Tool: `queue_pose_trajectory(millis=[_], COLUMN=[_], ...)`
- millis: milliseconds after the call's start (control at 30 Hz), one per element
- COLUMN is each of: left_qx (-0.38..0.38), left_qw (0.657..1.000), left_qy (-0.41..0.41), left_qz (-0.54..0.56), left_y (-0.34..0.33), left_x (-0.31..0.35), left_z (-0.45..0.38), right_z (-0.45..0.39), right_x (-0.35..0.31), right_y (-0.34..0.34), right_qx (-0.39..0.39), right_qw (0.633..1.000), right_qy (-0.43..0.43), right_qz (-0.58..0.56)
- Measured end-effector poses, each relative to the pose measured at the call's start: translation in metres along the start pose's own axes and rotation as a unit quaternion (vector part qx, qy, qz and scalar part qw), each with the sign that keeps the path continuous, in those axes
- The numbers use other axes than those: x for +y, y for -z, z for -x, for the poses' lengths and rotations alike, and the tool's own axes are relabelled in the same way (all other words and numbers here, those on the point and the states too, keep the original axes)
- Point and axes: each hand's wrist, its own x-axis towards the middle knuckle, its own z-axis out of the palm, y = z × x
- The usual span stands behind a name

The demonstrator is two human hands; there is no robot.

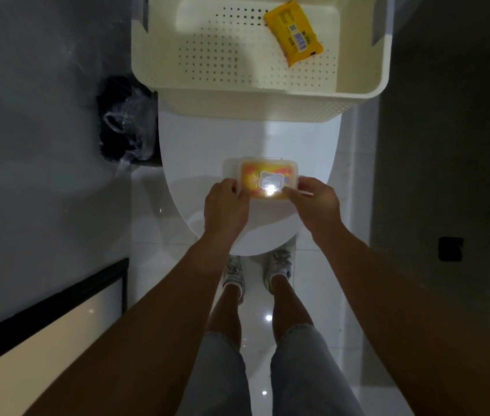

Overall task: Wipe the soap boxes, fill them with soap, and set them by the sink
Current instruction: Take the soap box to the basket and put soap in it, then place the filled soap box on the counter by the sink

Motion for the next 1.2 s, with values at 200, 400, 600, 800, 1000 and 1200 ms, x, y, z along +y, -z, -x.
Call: queue_pose_trajectory(millis=[200, 400, 600, 800, 1000, 1200], left_qx=[0.016, -0.001, -0.03, -0.049, -0.102, -0.141], left_qw=[1.0, 0.992, 0.972, 0.935, 0.897, 0.867], left_qy=[-0.019, -0.047, -0.12, -0.255, -0.346, -0.401], left_qz=[0.006, 0.118, 0.202, 0.242, 0.257, 0.26], left_y=[0.005, 0.034, 0.091, 0.141, 0.162, 0.149], left_x=[0.0, 0.023, 0.086, 0.186, 0.274, 0.331], left_z=[0.001, 0.034, 0.078, 0.127, 0.19, 0.249], right_z=[0.003, 0.038, 0.097, 0.163, 0.229, 0.28], right_x=[-0.004, -0.029, -0.086, -0.137, -0.167, -0.165], right_y=[0.004, 0.024, 0.084, 0.156, 0.23, 0.299], right_qx=[0.028, 0.076, 0.085, 0.138, 0.206, 0.262], right_qw=[0.998, 0.985, 0.965, 0.928, 0.875, 0.842], right_qy=[0.002, 0.0, 0.053, 0.127, 0.171, 0.197], right_qz=[-0.048, -0.152, -0.242, -0.323, -0.403, -0.429])
